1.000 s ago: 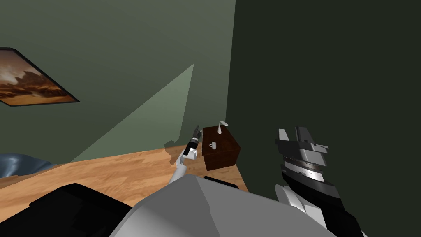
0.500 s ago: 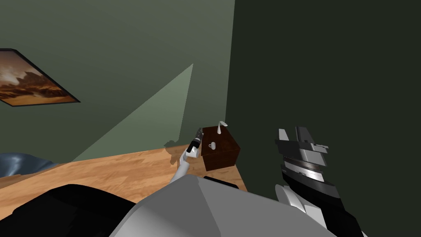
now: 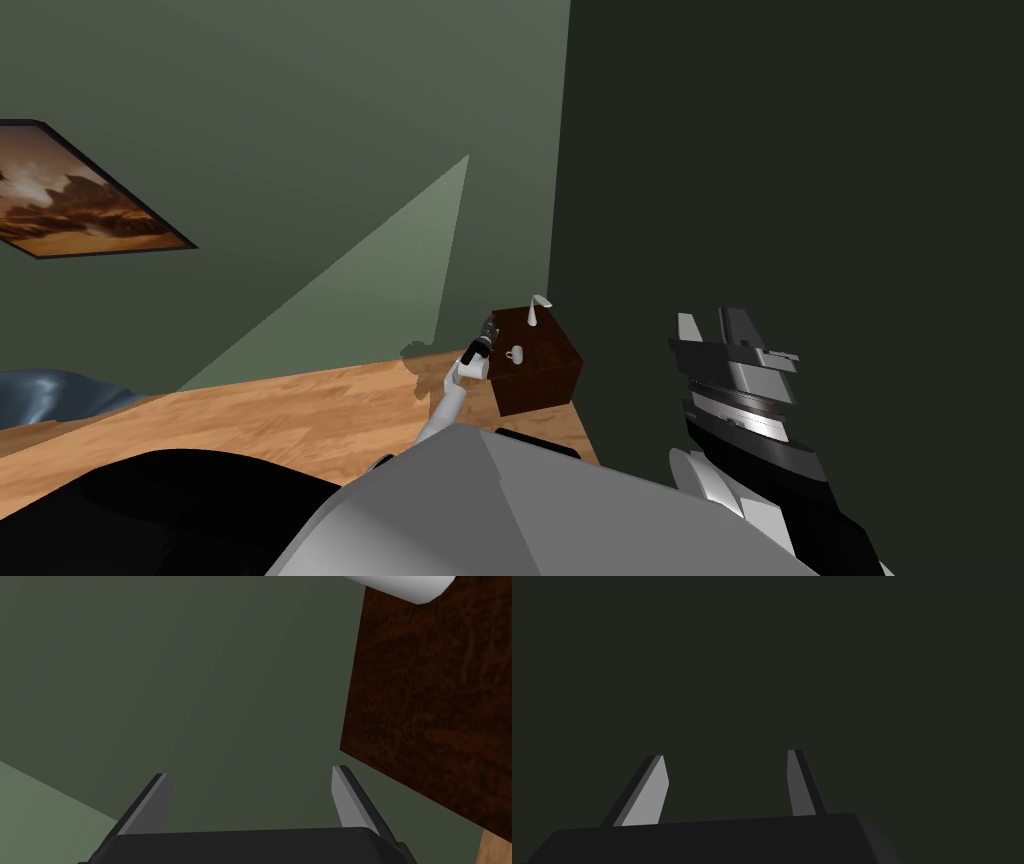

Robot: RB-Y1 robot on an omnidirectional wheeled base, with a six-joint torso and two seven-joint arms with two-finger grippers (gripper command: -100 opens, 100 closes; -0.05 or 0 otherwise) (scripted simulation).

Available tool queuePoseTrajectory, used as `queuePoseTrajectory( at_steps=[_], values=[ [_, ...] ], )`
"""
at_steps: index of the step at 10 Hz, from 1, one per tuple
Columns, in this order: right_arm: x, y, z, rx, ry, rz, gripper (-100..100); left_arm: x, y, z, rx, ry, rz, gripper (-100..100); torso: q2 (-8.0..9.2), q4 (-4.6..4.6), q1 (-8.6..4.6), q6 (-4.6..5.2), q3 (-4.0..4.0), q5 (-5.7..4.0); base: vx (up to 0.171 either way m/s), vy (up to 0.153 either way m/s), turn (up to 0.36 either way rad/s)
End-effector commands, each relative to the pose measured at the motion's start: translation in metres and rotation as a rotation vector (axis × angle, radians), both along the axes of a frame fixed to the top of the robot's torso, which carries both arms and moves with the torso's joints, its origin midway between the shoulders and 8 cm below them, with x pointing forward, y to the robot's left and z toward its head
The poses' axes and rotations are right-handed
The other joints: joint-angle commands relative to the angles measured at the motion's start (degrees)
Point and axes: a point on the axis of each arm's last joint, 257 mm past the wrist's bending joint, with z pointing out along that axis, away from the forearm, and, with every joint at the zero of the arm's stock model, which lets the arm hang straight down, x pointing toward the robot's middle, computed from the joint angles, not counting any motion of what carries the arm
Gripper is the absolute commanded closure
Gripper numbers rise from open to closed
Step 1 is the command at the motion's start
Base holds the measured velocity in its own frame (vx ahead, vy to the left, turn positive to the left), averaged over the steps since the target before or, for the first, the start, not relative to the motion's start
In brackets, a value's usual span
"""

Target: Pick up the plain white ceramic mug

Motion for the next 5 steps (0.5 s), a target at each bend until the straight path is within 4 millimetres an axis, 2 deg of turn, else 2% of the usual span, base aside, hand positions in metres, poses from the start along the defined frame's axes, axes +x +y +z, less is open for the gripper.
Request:
queuePoseTrajectory(
  at_steps=[1, 2, 5],
  values=[
    [0.000, 0.000, 0.000, 0.000, 0.000, 0.000, 0, 0.002, 0.000, -0.016, -0.011, 0.043, -0.001, -100, 0.00, 0.00, 0.00, 0.00, 0.00, 0.00, 0.011, -0.023, 0.005],
    [0.000, 0.000, 0.000, 0.000, 0.000, 0.000, 0, 0.008, -0.006, -0.024, -0.033, 0.080, -0.010, -100, 0.02, 0.00, 0.02, -0.01, 0.01, 0.00, 0.012, -0.026, 0.011],
    [0.000, 0.000, 0.000, 0.000, 0.000, 0.000, 0, 0.009, -0.009, -0.056, -0.053, 0.168, -0.009, -100, 0.02, 0.01, 0.00, 0.00, 0.01, 0.00, 0.011, -0.027, 0.009]
  ],
)
